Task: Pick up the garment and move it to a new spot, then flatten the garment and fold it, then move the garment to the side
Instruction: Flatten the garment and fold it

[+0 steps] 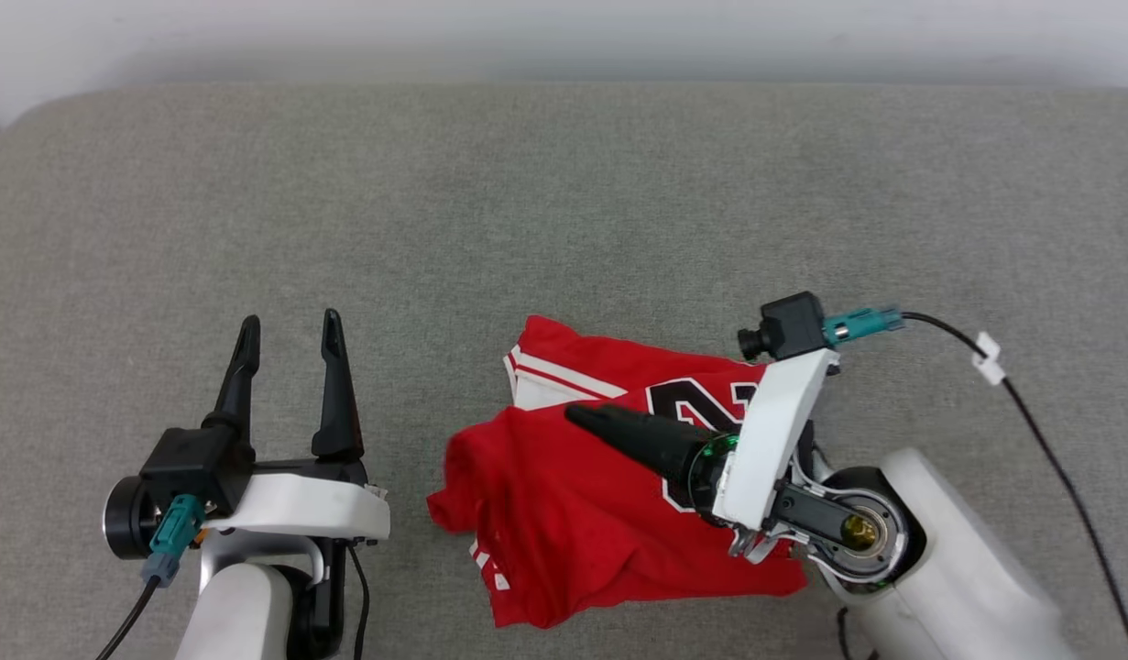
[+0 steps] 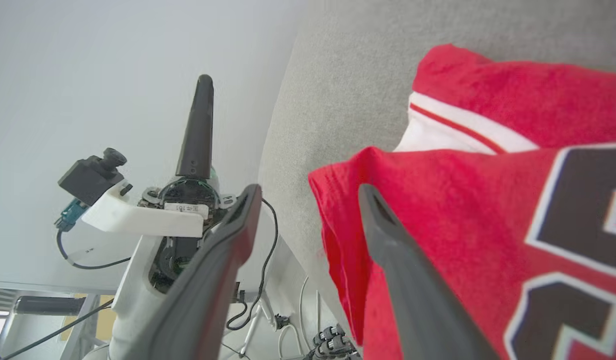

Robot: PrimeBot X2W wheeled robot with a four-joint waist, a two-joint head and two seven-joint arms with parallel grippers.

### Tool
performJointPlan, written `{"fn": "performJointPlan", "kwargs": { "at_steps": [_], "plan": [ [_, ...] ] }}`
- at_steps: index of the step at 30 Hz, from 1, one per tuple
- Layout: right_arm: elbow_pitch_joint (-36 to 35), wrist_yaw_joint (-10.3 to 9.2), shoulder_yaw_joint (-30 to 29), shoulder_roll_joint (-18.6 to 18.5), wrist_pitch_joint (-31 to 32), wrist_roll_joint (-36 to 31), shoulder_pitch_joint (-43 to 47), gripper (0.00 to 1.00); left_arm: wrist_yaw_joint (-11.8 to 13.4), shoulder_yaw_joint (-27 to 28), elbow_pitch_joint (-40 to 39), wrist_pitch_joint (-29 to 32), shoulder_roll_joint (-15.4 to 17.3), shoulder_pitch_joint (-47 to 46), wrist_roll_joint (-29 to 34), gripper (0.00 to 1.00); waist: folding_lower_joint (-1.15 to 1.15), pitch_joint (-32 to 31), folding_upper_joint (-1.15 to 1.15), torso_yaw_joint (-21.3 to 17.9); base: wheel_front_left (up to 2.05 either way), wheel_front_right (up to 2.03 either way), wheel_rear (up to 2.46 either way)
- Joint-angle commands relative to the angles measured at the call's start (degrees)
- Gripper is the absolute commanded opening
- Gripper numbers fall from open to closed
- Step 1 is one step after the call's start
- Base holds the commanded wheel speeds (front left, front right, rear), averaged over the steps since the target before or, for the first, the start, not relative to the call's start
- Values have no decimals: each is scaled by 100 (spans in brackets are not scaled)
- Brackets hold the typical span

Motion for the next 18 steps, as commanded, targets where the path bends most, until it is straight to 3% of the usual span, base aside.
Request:
{"fn": "performJointPlan", "kwargs": {
  "at_steps": [1,5,10,13,18],
  "plan": [
    [-120,-1,93,-145,-188,-138,-53,100,-22,39,16,-26,-2,55,45,100,0,-81,0,-70,0,0,0],
    [-455,-1,402,-622,-990,-764,-50,100,-14,121,55,-26,7,154,84,100,0,-224,0,-203,0,0,0],
    [-343,-1,425,-1092,-2223,-1994,59,100,22,218,118,-26,33,292,85,100,0,-430,0,-409,0,0,0],
    [-120,-1,95,-1238,-2797,-2662,209,100,50,273,139,-26,47,384,74,100,0,-550,0,-540,0,0,0],
    [180,-1,-805,-1163,-3592,-3769,614,100,92,340,169,-20,71,519,42,100,0,-737,0,-702,0,0,0]
  ]
}}
